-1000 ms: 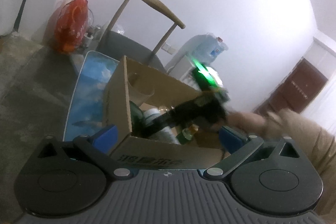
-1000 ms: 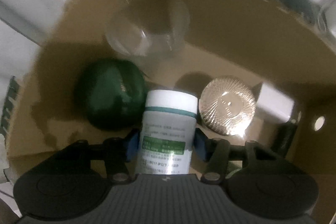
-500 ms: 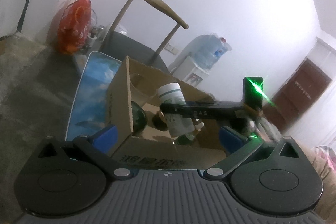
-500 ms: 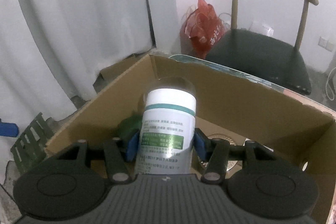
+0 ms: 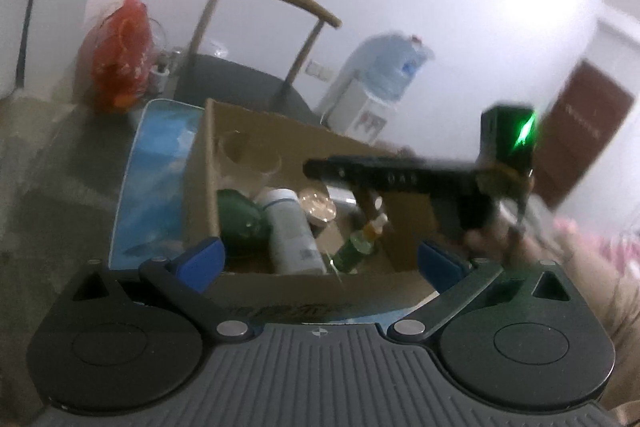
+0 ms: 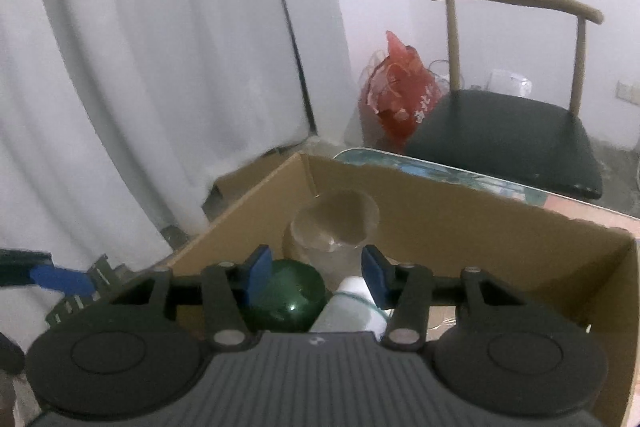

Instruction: Organize rigid objects

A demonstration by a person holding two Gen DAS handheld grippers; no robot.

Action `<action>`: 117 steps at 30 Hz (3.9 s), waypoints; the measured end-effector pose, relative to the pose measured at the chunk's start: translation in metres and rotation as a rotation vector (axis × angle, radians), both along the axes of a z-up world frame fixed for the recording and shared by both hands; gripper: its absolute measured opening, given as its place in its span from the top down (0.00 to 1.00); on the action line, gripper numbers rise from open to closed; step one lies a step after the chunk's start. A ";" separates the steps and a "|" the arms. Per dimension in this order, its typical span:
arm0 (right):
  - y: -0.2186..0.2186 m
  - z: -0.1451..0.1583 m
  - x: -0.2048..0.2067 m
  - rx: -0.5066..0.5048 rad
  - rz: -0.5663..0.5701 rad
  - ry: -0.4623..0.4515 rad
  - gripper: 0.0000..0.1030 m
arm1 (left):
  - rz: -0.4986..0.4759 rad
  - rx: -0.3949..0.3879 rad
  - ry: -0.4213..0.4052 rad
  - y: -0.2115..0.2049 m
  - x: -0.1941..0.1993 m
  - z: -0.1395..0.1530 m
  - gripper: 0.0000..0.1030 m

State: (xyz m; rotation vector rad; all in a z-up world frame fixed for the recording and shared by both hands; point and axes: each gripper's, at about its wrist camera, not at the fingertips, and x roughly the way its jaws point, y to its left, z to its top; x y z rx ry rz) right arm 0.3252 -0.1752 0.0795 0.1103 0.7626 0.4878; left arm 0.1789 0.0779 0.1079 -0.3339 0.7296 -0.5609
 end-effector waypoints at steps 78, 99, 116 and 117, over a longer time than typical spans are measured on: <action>-0.077 -0.024 -0.095 0.934 -0.083 0.501 0.46 | -0.004 0.075 -0.259 -0.064 -0.054 0.010 0.01; -0.080 -0.054 -0.084 1.108 -0.089 0.546 0.32 | 0.016 0.103 -0.298 -0.062 -0.044 0.018 0.44; -0.120 -0.036 -0.095 0.897 -0.221 0.346 0.22 | -0.068 0.289 -0.139 -0.097 0.044 0.003 0.49; -0.122 -0.034 -0.095 0.898 -0.224 0.336 0.22 | -0.071 0.292 -0.133 -0.100 0.048 0.000 0.49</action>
